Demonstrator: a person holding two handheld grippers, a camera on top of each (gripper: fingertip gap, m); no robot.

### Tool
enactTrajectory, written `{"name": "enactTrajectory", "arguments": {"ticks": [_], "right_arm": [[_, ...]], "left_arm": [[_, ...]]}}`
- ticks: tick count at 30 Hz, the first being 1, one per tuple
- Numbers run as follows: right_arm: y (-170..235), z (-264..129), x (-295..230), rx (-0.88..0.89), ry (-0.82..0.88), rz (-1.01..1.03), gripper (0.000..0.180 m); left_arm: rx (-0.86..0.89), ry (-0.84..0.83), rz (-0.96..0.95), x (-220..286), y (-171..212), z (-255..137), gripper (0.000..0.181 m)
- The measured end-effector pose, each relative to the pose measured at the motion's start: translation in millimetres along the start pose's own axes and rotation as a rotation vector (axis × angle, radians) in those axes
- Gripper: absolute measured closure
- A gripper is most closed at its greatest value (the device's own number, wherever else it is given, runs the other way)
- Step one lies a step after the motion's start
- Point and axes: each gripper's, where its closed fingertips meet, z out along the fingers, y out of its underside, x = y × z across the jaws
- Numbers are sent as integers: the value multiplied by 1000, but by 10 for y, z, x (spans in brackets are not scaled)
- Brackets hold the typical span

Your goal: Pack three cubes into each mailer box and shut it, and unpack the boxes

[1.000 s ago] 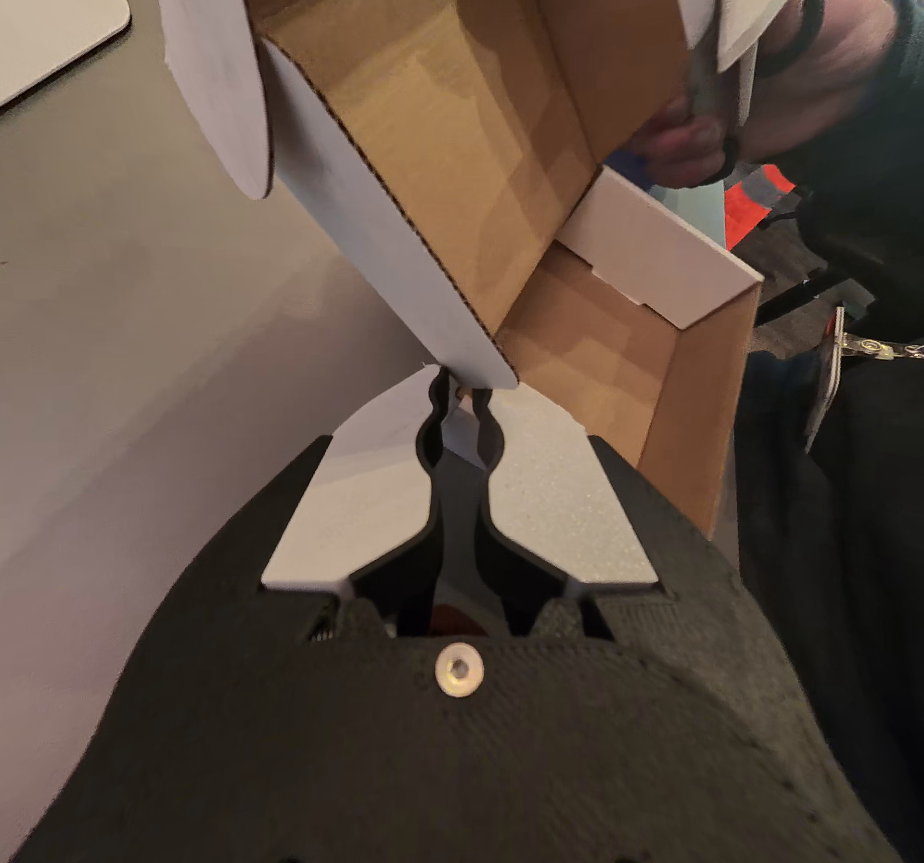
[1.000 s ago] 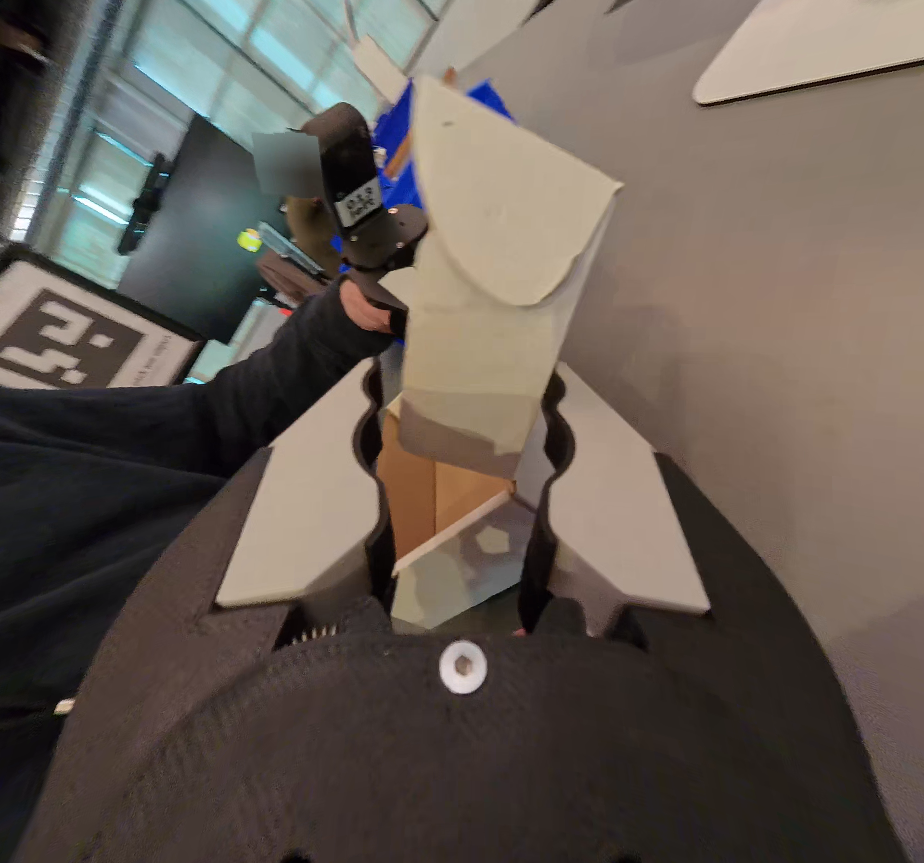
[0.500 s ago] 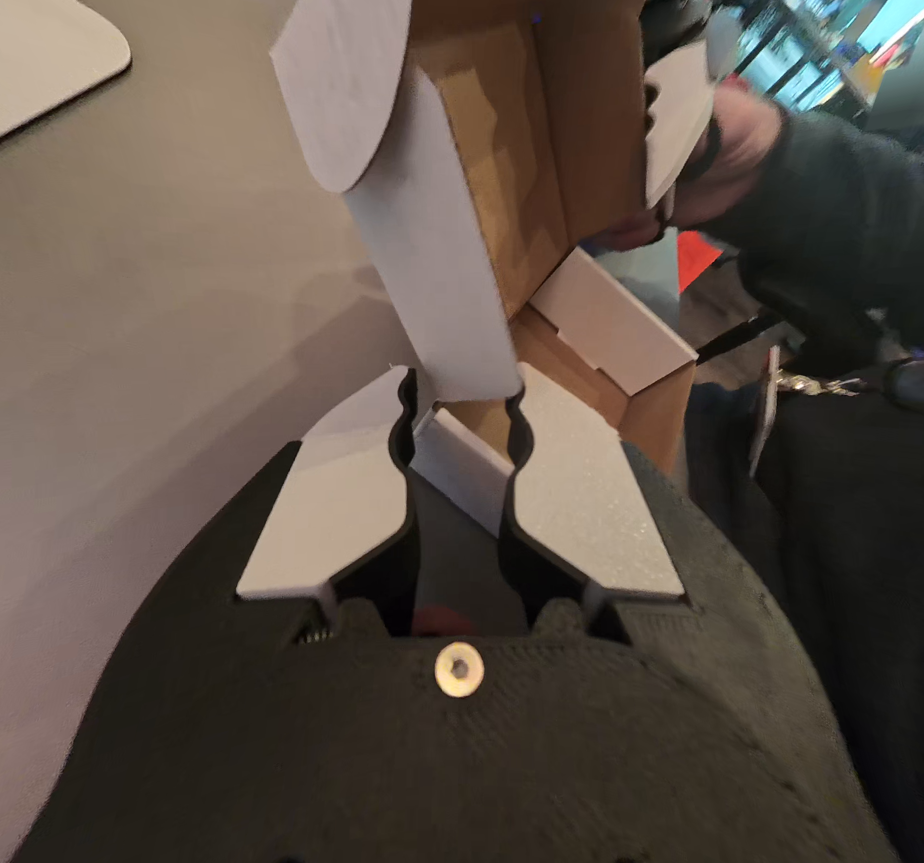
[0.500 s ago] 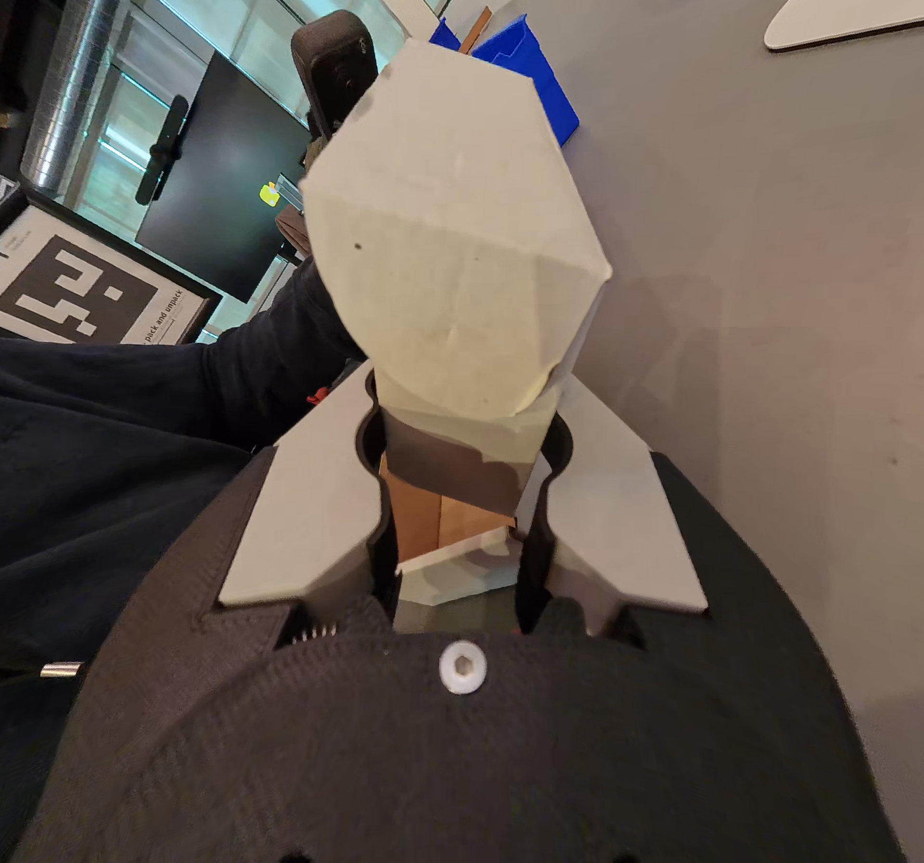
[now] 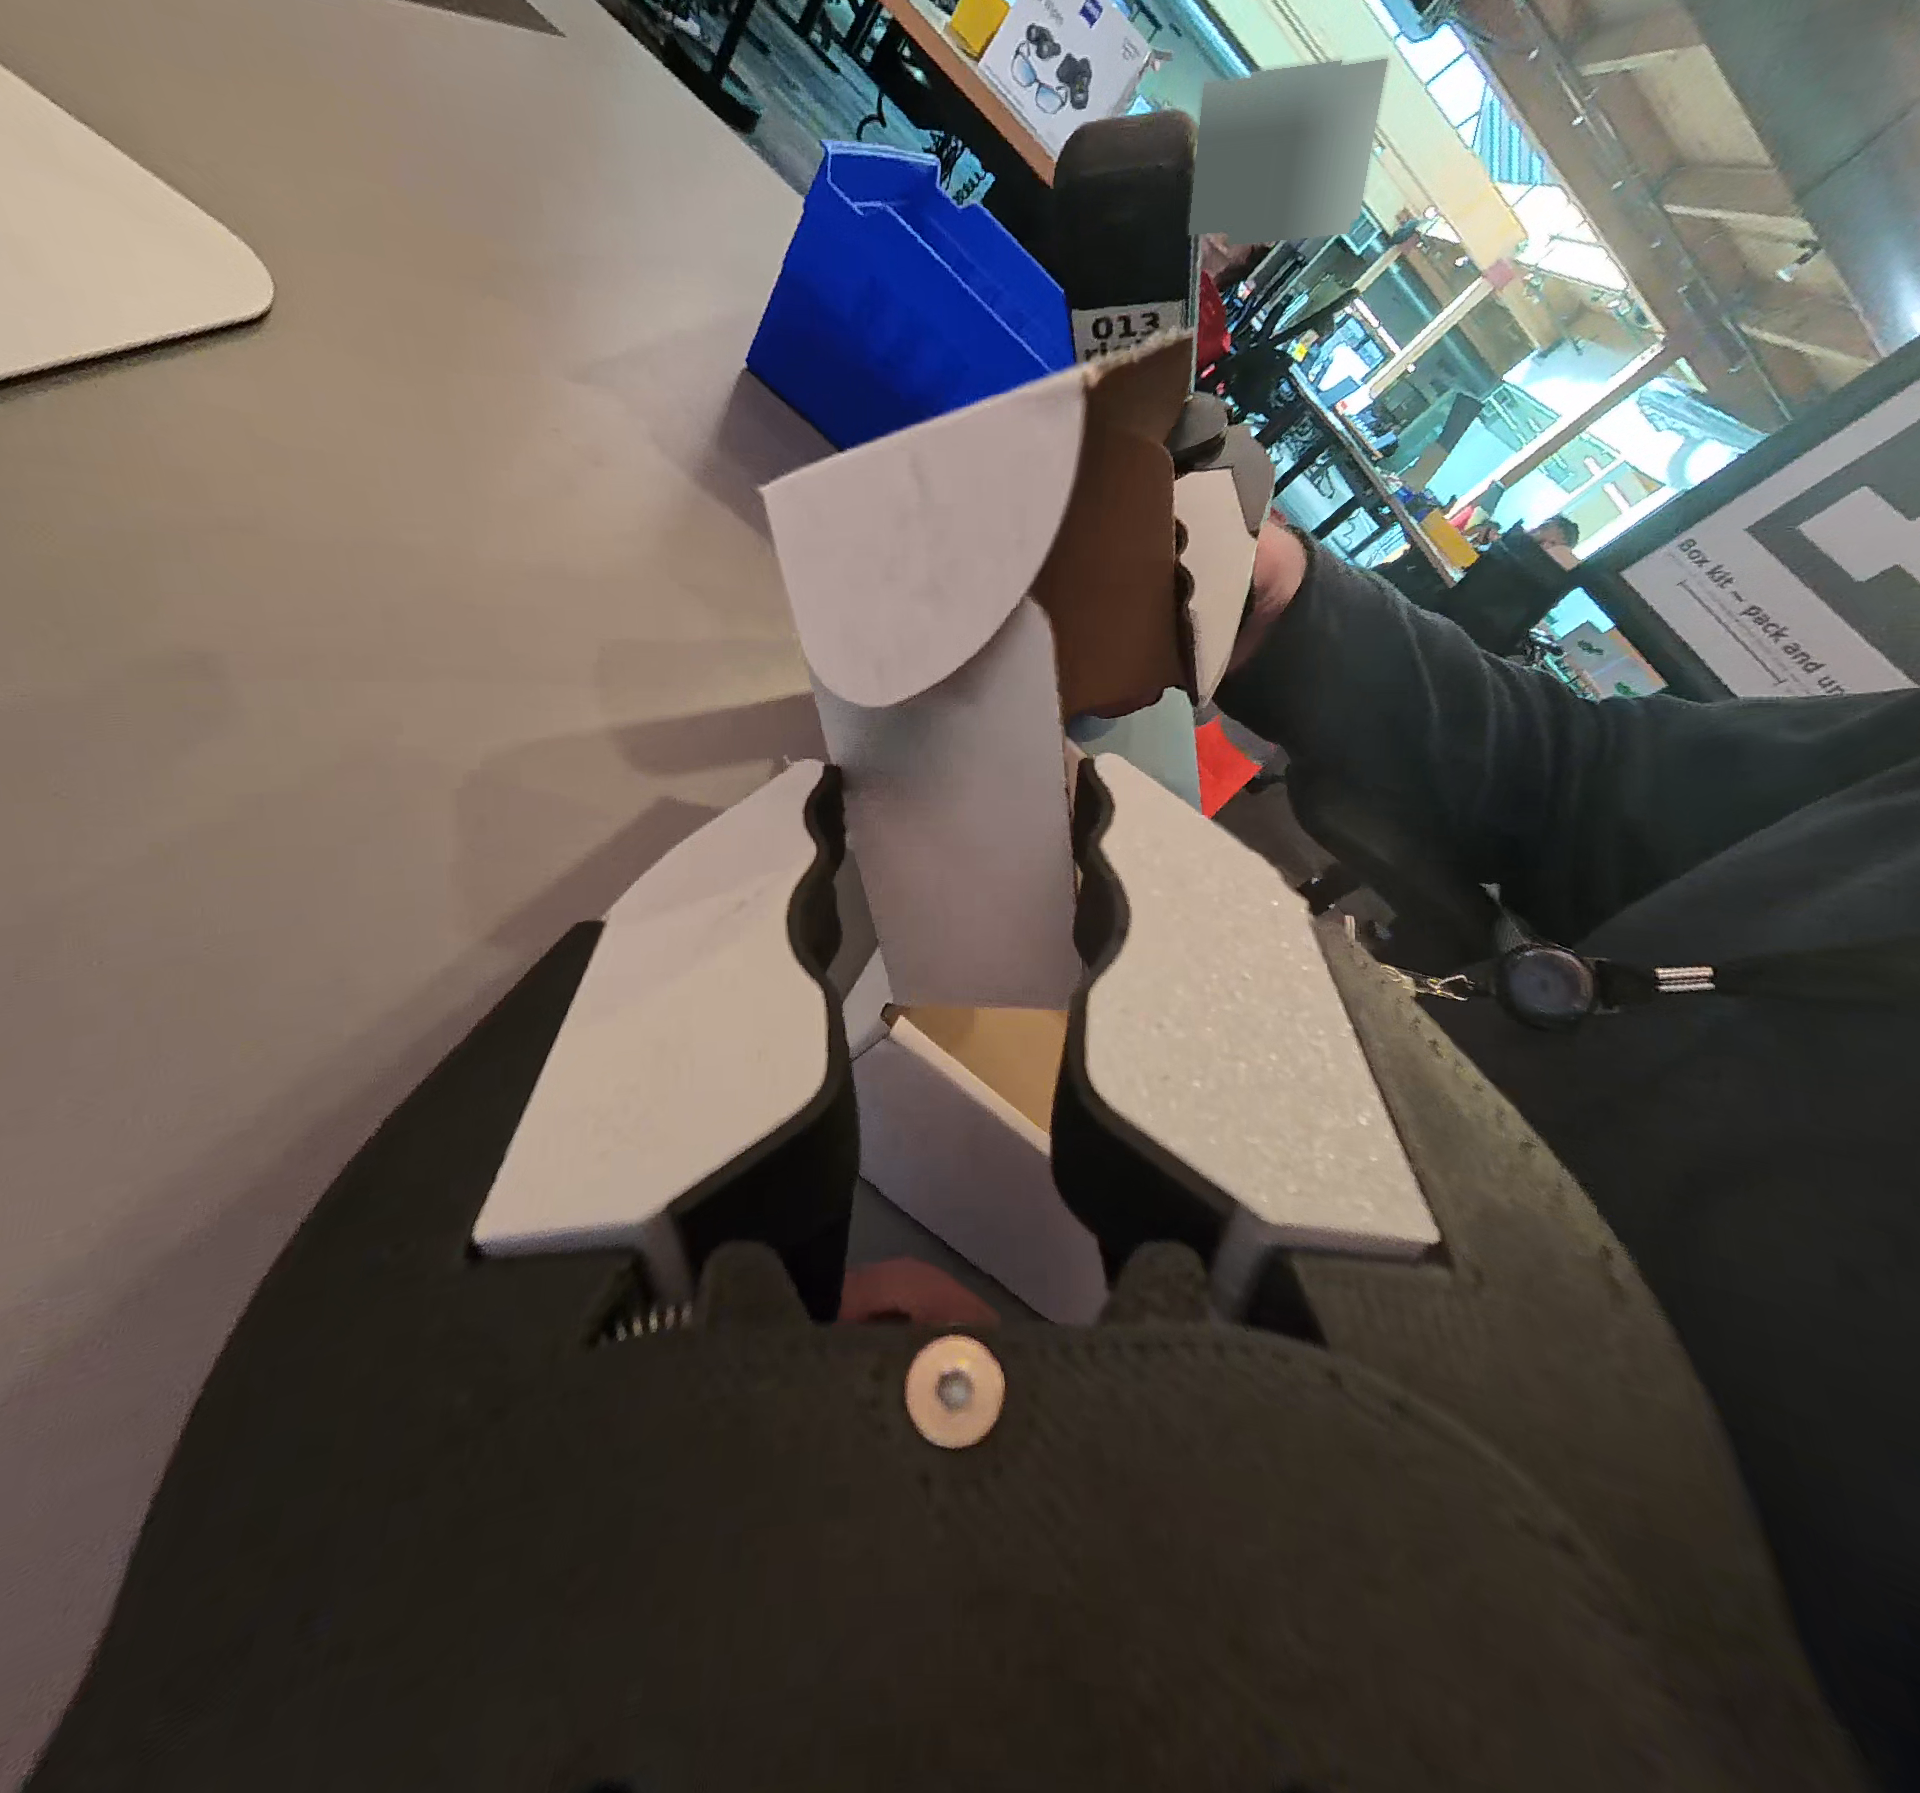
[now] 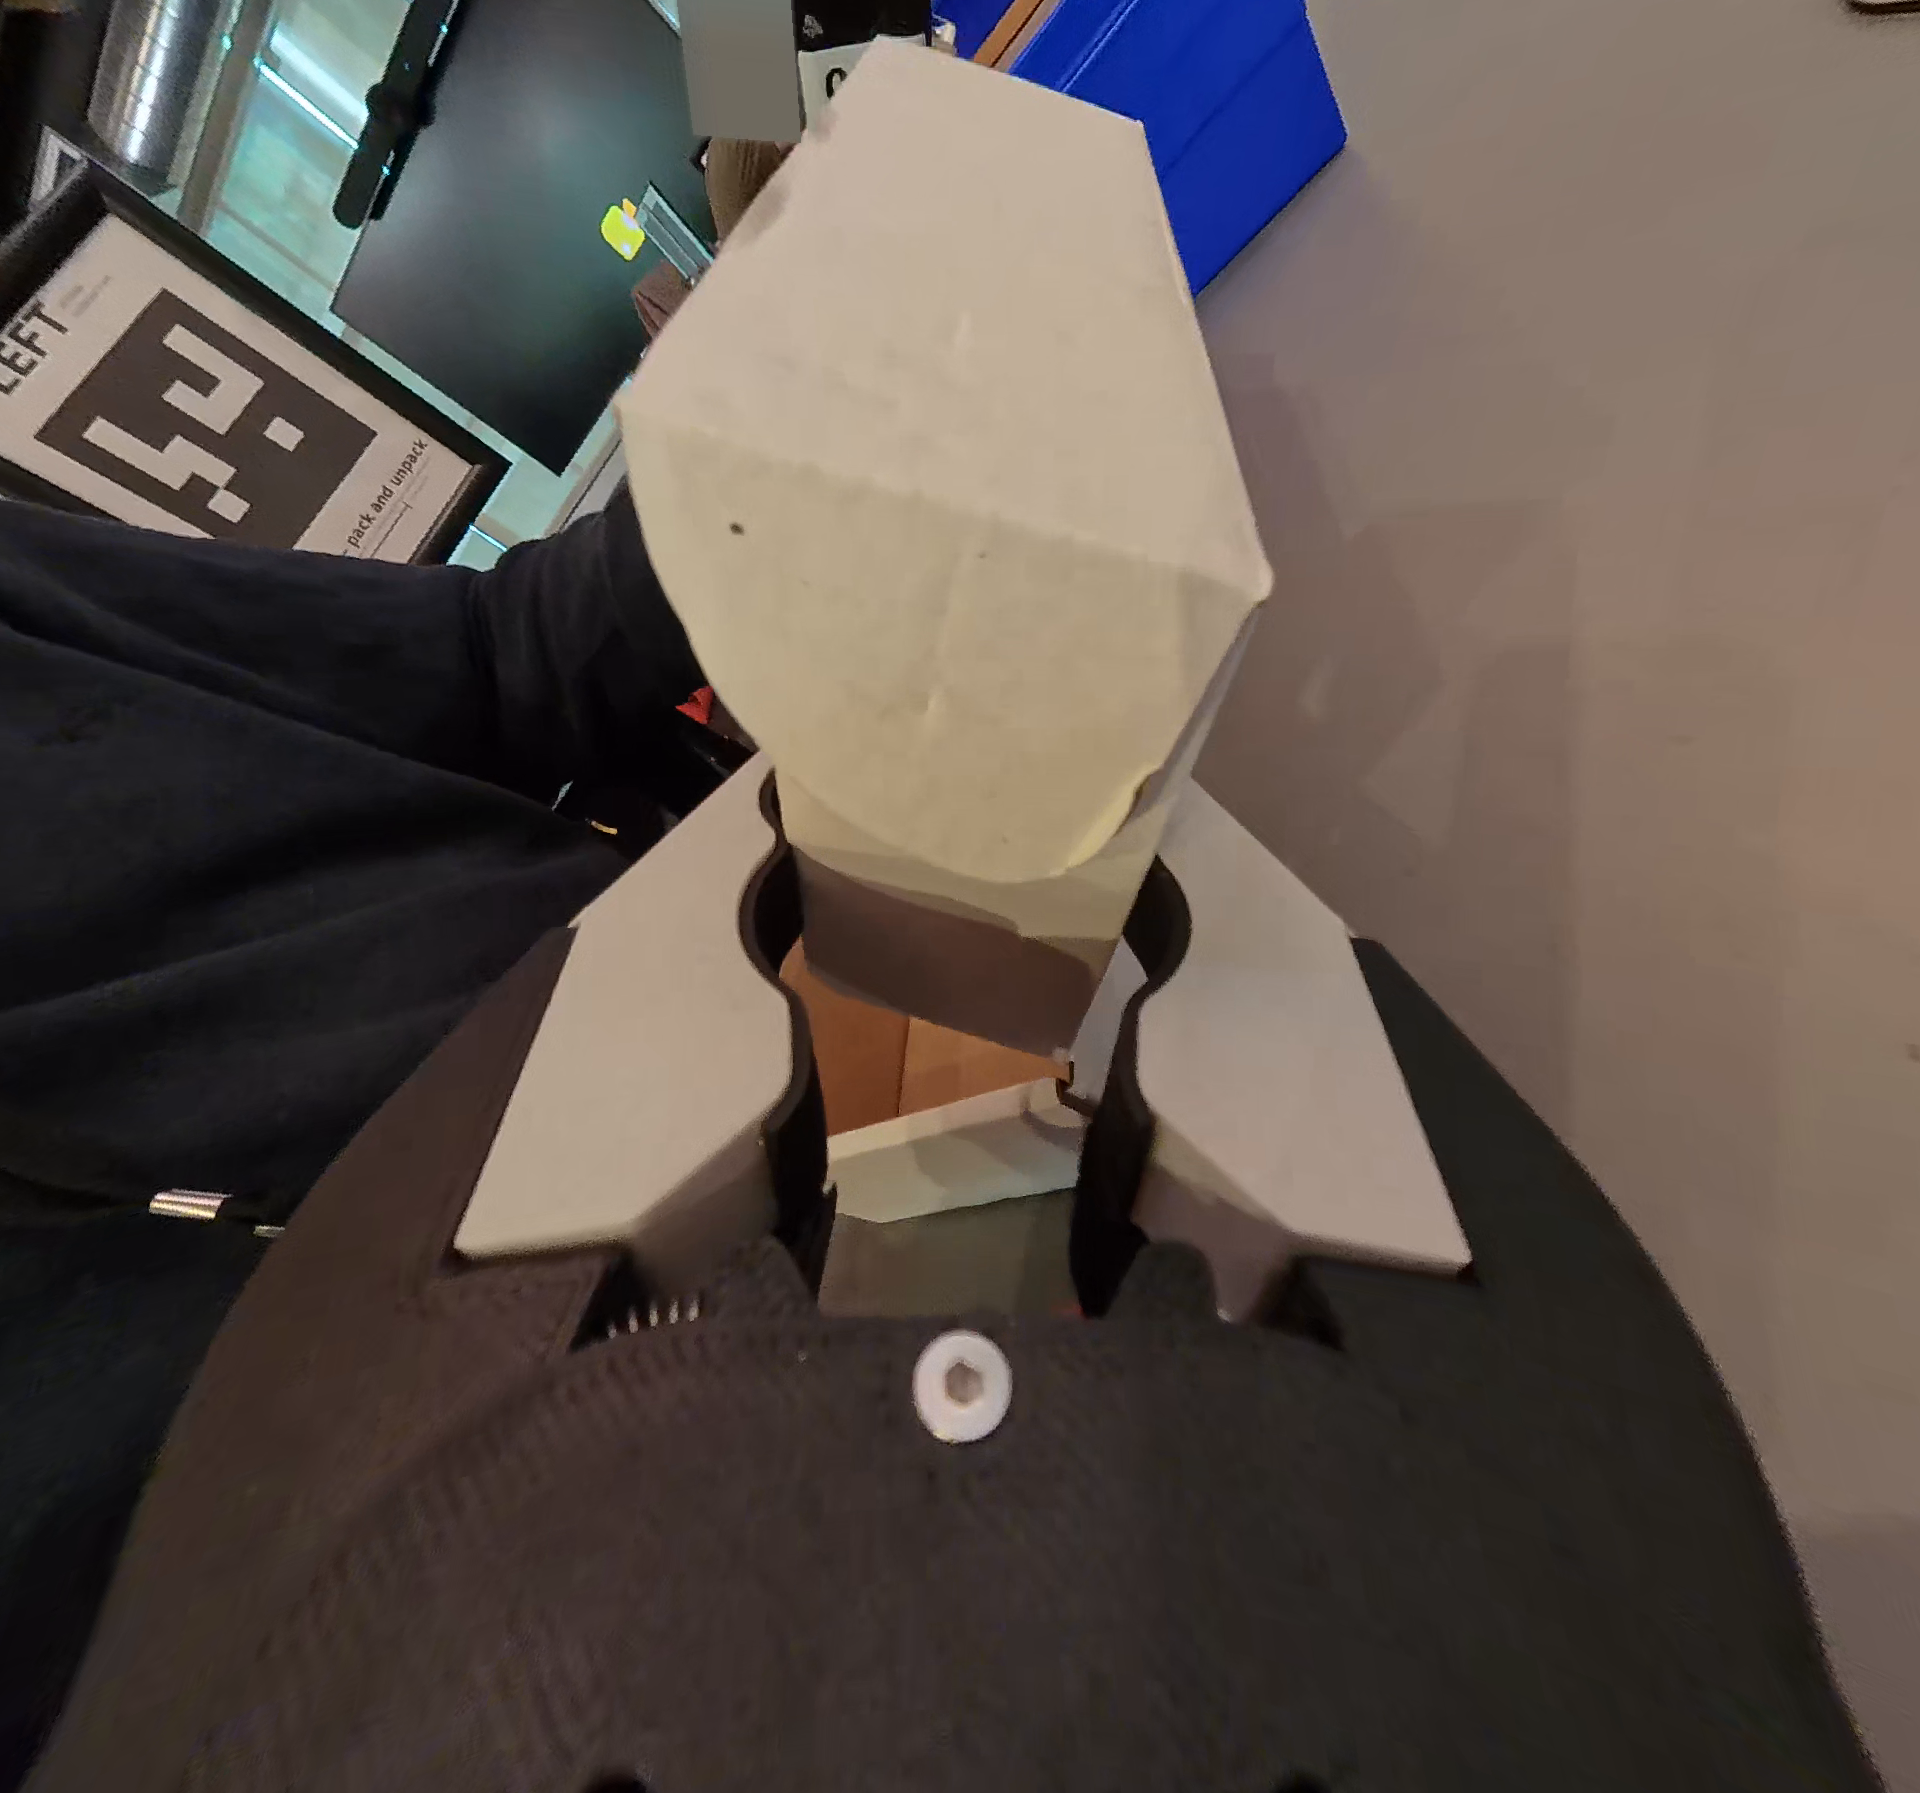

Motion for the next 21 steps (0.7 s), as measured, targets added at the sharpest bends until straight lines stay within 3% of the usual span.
{"name": "enactTrajectory", "arguments": {"ticks": [4,13,21], "right_arm": [[15,-6,34,-33,79,-44,119],[105,8,74,-115,335,-245,120],[209,-30,97,-179,489,-406,121]], "left_arm": [[6,-35,43,7,1,23,140],[123,-326,259,89,48,67,143],[91,-513,466,256,251,75,145]]}}
